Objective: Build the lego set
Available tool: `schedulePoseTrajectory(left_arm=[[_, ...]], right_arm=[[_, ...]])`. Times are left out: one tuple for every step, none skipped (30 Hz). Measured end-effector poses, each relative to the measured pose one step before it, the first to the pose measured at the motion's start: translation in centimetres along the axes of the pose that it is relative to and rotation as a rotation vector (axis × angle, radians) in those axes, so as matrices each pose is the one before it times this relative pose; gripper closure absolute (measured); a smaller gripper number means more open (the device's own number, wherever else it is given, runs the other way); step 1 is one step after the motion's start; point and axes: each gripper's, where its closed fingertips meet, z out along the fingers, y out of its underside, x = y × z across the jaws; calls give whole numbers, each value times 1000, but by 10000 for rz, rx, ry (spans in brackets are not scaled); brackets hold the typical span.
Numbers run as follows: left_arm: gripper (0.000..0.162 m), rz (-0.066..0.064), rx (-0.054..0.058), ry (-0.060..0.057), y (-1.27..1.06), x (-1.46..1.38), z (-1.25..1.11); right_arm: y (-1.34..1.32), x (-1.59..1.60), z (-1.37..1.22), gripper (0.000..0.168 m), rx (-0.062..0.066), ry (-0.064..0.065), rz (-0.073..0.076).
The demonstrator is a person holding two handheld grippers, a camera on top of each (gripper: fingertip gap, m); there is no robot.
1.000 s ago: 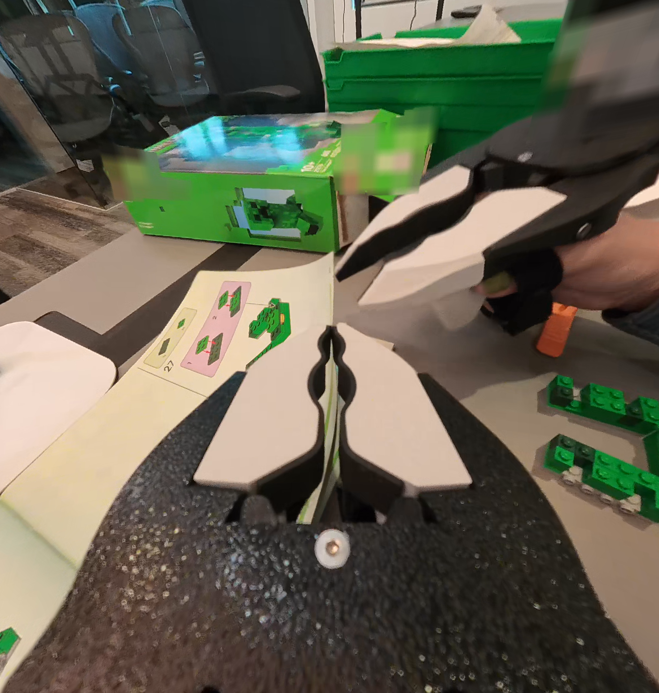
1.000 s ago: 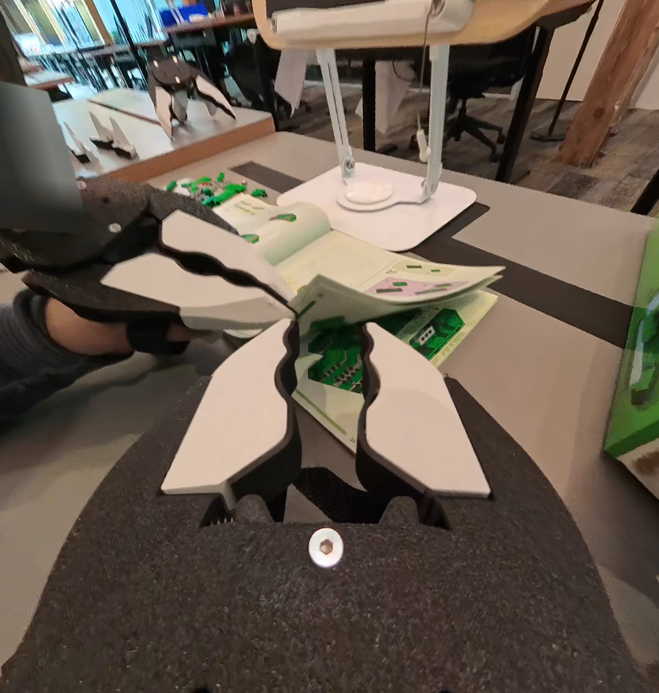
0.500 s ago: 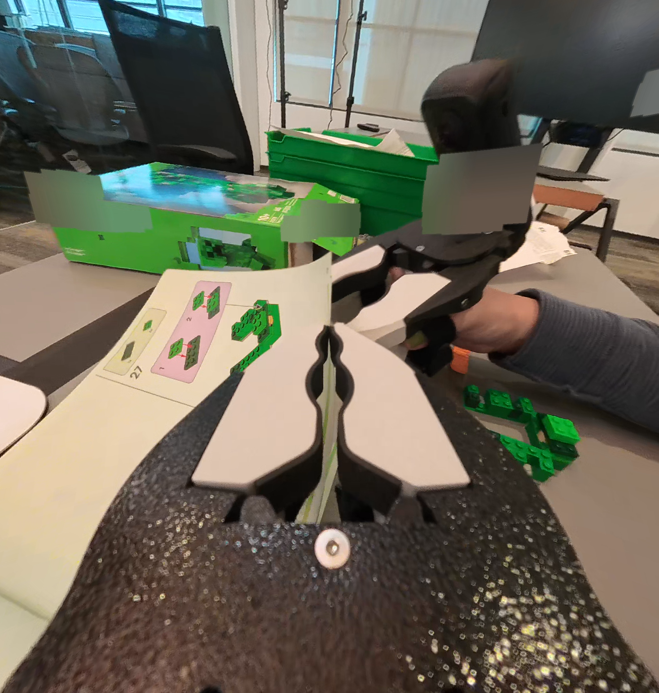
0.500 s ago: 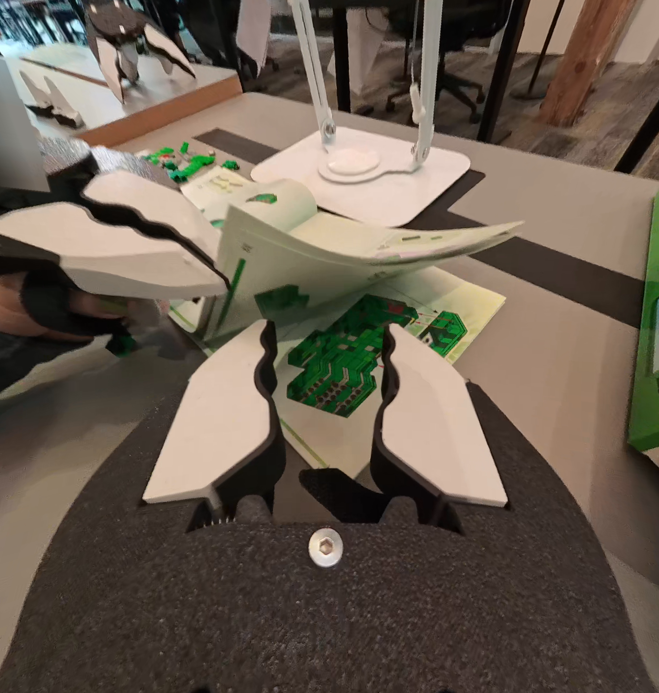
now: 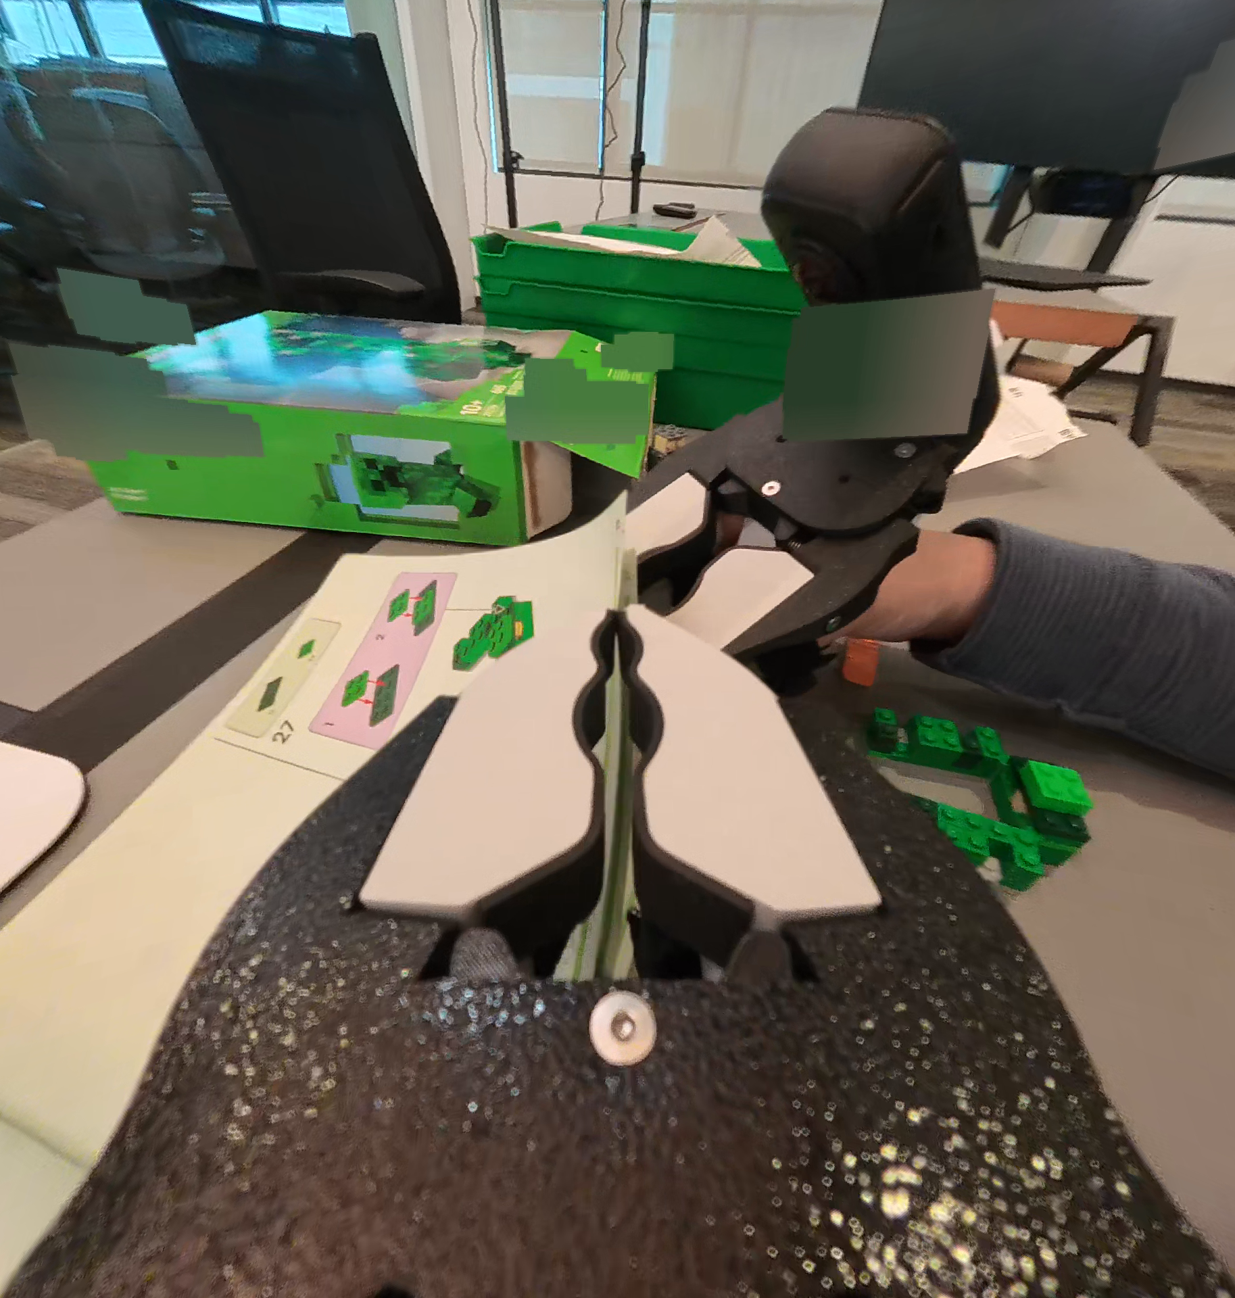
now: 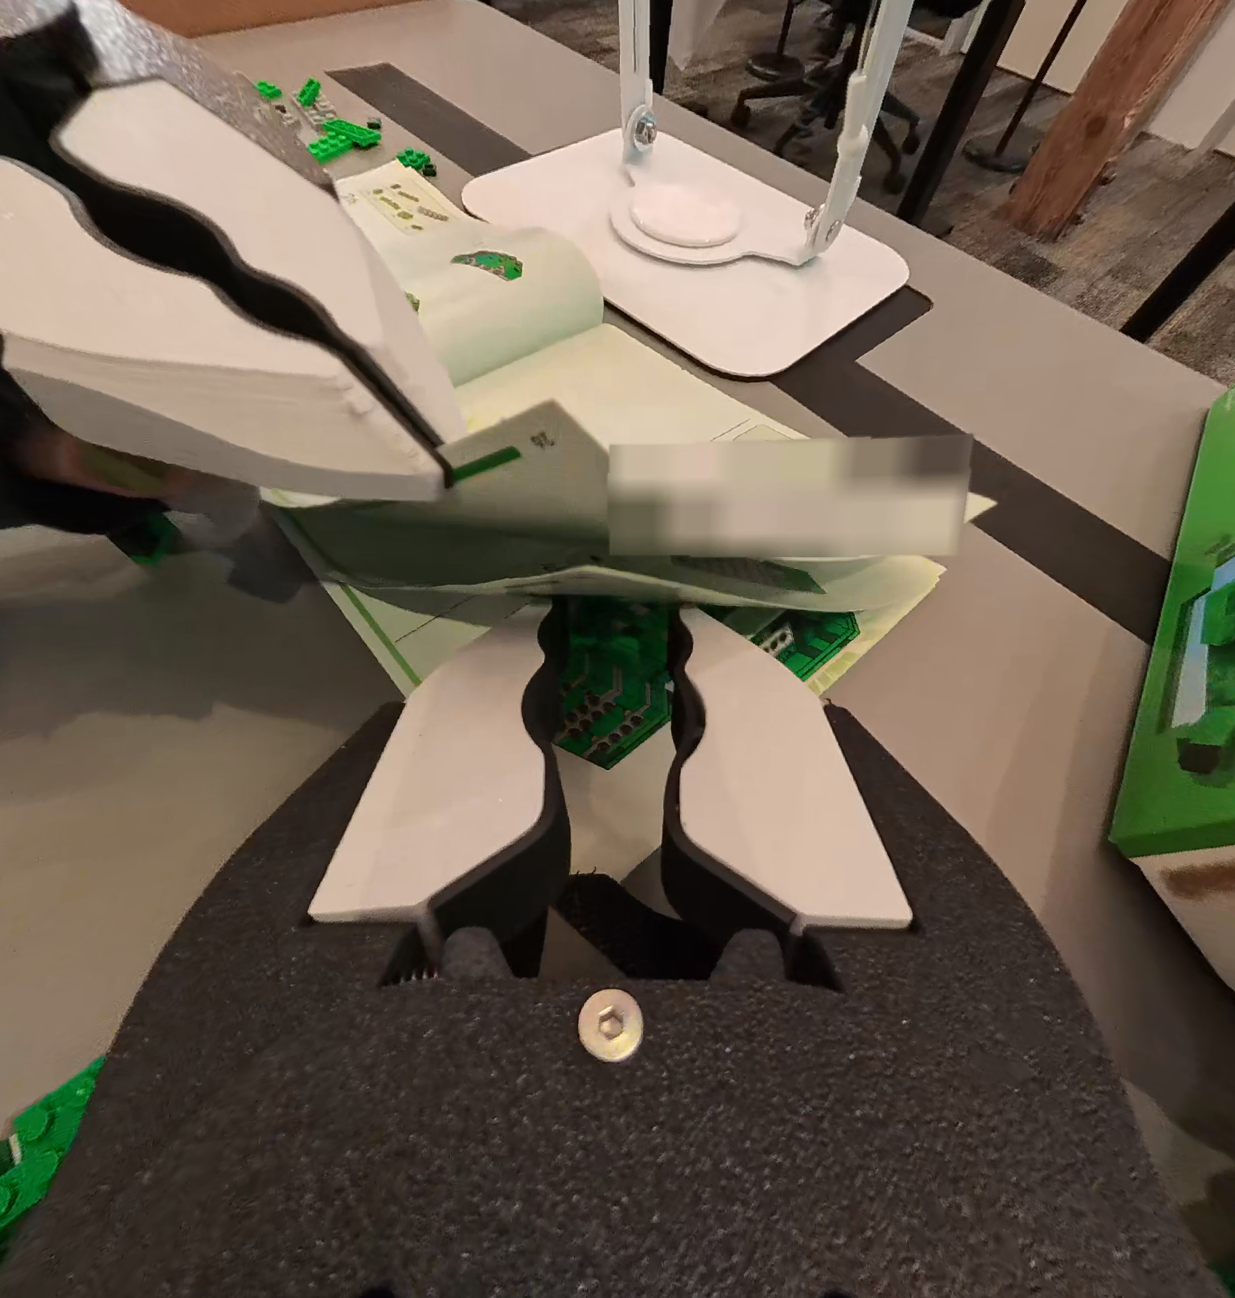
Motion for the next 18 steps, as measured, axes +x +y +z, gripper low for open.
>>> schedulePoseTrajectory(left_arm=[[162,110,-36,-94,-12,-51,9],[162,39,-33,-110,9,-122,9],[162,9,-5,-166,-13,-213,-15],[162,29,47,-149,-54,-211,-81],[162,36,86,-113,-116,-163,-119],[162,15,107,-86,-148,-164,-155],[162,-2,102,-40,-154,-115,-165],[162,19,97,4,-141,-60,-153],[162,61,83,9,-106,-18,-140],[162,129,61,15,-72,33,-121],[162,232,5,-39,-24,44,-64],[162,384,-101,-63,84,102,-3],[162,486,-180,-105,136,134,92],[162,546,-210,-126,163,173,141],[162,563,-202,-86,140,275,197],[162,539,-196,-58,131,315,223],[162,498,-197,-39,141,345,234],[162,470,-167,-5,126,374,244]], right_arm=[[88,97,-31,142,-44,24,29],[142,172,-64,142,-71,61,30],[191,322,-117,141,-101,147,22],[227,409,-196,139,-116,179,-20],[228,442,-264,138,-93,171,-58],[139,510,-350,135,-2,179,-78],[-45,560,-434,133,129,201,-32],[-270,526,-511,132,260,147,77],[-490,373,-533,132,376,27,231],[-619,197,-505,134,425,-121,401],[-659,-56,-414,138,423,-330,623],[-651,-246,-303,140,348,-476,842],[-513,-233,-211,142,200,-468,992],[-240,-73,-143,142,-28,-339,1079],[-27,105,-148,142,-202,-182,1049],[29,-216,-197,142,-190,-348,860],[-8,-603,-226,142,-113,-557,745],[-17,-252,-171,143,-72,-280,773]])
